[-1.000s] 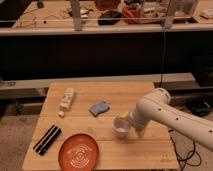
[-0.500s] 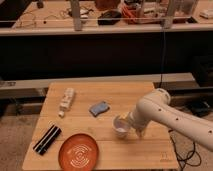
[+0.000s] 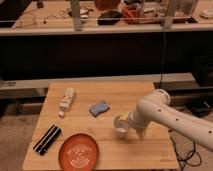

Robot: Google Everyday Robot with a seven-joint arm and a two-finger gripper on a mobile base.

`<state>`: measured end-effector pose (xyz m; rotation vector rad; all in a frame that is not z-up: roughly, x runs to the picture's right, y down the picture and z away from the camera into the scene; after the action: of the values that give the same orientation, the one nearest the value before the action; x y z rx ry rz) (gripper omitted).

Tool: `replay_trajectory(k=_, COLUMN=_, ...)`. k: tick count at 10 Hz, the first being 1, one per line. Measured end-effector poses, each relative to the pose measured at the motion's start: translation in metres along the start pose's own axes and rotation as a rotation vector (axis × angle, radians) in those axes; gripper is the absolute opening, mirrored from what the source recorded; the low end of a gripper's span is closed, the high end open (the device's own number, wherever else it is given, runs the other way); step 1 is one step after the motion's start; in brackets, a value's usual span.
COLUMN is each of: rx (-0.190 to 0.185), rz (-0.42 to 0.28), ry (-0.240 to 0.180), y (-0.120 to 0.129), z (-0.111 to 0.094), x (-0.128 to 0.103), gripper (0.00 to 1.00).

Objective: Pick up the ceramic cup

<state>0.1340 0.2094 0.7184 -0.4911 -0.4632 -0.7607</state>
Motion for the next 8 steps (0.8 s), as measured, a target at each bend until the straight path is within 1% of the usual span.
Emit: replay_trajectory(k=8, rx=-0.028, rz=-0.015, ry=-0.018, y=0.0073, z=0.0046, x=-0.0011, gripper=0.80)
